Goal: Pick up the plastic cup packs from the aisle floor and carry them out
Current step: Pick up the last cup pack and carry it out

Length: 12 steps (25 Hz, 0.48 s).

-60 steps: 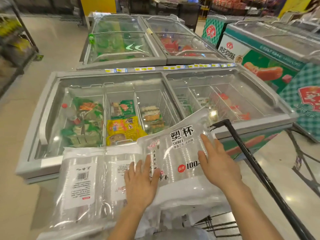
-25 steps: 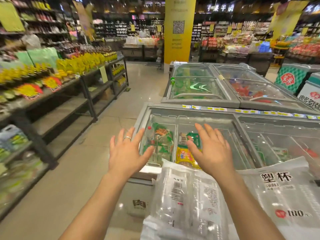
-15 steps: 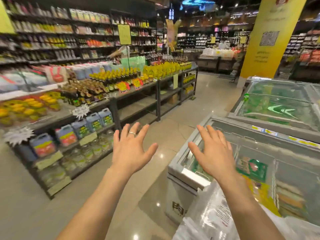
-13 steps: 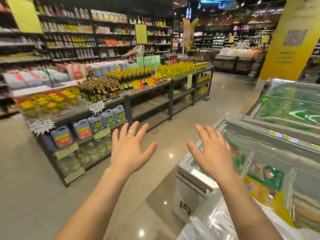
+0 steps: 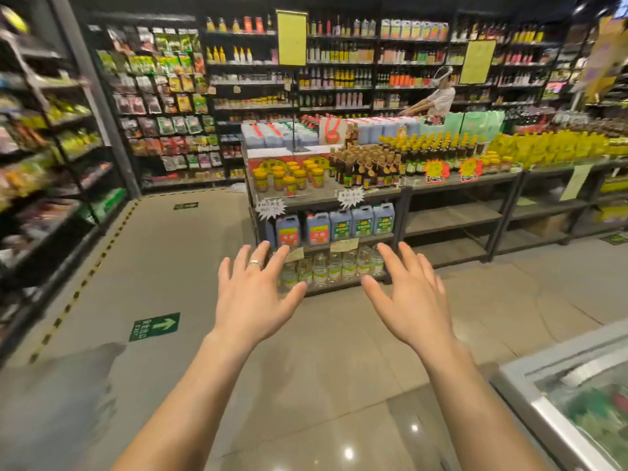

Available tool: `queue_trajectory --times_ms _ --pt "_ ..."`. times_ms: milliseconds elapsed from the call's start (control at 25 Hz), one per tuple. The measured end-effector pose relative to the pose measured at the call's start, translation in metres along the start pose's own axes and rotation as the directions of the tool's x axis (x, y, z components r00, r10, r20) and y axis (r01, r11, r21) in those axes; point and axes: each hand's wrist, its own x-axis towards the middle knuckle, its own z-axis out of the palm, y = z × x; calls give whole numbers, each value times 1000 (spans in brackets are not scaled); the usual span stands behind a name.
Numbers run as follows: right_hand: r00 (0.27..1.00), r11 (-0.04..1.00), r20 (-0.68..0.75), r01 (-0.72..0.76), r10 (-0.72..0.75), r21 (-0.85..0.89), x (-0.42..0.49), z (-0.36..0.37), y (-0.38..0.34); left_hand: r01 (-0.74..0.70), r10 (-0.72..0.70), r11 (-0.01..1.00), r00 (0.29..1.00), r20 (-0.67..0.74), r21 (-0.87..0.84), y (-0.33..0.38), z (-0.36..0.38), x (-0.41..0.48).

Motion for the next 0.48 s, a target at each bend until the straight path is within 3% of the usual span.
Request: queue_trajectory --times_ms 480 --pt "973 973 42 225 -227 59 135 129 -231 248 -242 968 963 -121 40 -256 -12 90"
